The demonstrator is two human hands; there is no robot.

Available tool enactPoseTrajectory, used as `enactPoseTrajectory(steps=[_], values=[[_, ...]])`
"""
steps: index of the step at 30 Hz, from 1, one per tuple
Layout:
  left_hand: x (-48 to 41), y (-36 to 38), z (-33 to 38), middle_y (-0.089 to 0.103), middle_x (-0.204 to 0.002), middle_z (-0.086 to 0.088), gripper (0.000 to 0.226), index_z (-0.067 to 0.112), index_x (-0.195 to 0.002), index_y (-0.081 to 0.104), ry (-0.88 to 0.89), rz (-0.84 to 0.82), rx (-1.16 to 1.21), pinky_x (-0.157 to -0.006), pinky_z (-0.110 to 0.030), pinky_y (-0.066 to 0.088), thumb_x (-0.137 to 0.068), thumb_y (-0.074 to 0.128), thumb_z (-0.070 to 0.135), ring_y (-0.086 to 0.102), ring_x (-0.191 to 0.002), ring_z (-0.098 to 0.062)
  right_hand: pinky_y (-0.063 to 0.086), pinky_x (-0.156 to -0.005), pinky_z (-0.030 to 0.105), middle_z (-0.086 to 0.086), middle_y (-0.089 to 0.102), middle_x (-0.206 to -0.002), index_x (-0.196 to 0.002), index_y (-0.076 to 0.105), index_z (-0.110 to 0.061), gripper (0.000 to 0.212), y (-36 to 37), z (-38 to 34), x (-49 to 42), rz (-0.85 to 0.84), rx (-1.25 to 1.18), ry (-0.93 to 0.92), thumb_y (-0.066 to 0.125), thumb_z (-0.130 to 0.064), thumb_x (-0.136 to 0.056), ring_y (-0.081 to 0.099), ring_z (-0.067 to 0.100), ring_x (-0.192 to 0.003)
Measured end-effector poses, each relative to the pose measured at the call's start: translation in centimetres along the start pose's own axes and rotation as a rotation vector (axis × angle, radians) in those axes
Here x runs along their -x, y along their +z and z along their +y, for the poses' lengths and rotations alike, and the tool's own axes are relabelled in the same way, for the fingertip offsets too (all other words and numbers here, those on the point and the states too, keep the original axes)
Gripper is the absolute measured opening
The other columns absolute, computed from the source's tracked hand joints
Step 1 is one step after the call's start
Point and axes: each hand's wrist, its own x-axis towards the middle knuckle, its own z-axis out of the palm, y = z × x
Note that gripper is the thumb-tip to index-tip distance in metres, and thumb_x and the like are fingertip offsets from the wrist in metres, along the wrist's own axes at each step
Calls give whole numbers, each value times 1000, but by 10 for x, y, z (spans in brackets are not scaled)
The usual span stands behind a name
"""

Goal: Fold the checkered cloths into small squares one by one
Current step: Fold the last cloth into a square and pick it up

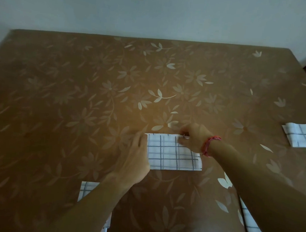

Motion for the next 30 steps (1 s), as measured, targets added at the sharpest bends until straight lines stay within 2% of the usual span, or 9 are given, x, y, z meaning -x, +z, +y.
enactPoseTrajectory(steps=[3,5,8,12,15,21,26,28,30], values=[[-7,-12,13,37,-139,1,67,16,-145,31,62,126,58,-103,-20,25,-83,55,4,36,-124,-14,49,-73,25,-12,66,-94,-89,72,-22,10,1,9,21,119,-190,152,63,-25,-85,62,14,-85],[-2,-9,17,36,-143,0,68,14,-146,33,130,108,89,-112,-25,20,-82,54,2,32,-135,-18,46,-57,20,-4,66,-74,-76,69,-21,8,0,13,34,199,-428,316,66,-24,-83,62,13,-71],[9,7,17,40,-147,-3,72,12,-143,40,287,85,35,-114,-39,34,-77,65,4,32,-140,-21,45,-45,18,3,65,-69,-77,68,-9,8,8,19,52,255,-750,472,70,-16,-82,61,11,-57],[21,30,18,48,-143,-1,74,15,-139,48,299,59,-7,-100,-39,47,-72,80,19,46,-130,-22,59,-71,48,18,73,-83,-83,70,1,24,34,24,67,239,-1113,603,80,-12,-66,71,34,-75],[24,46,17,59,-130,-3,56,14,-128,58,336,191,-31,-93,-40,49,-75,77,18,55,-119,-24,58,-72,45,22,73,-86,-87,70,5,28,51,26,75,215,-1265,633,81,-9,-65,71,37,-79],[29,56,15,63,-121,-3,31,14,-114,66,478,295,-154,-88,-40,47,-84,56,17,56,-112,-25,58,-63,32,13,74,-85,-92,72,-3,16,62,24,91,182,-1137,553,75,-7,-77,72,28,-75],[27,61,6,67,-109,-3,23,15,-102,69,420,264,-101,-85,-43,49,-81,62,21,59,-107,-25,55,-51,30,0,64,-96,-117,52,-20,40,53,25,95,122,-1206,398,53,7,-88,68,15,-69],[26,62,4,68,-108,0,29,16,-101,70,400,248,-64,-84,-41,48,-84,50,27,59,-106,-23,56,-52,32,-3,68,-81,-121,57,-22,51,50,31,97,20,-1198,345,40,13,-89,69,14,-62],[25,62,3,69,-105,4,29,17,-101,68,350,243,11,-82,-38,46,-85,49,32,59,-104,-20,57,-58,32,4,71,-90,-119,64,-20,58,52,41,99,-16,-1044,296,38,19,-85,72,20,-74]])
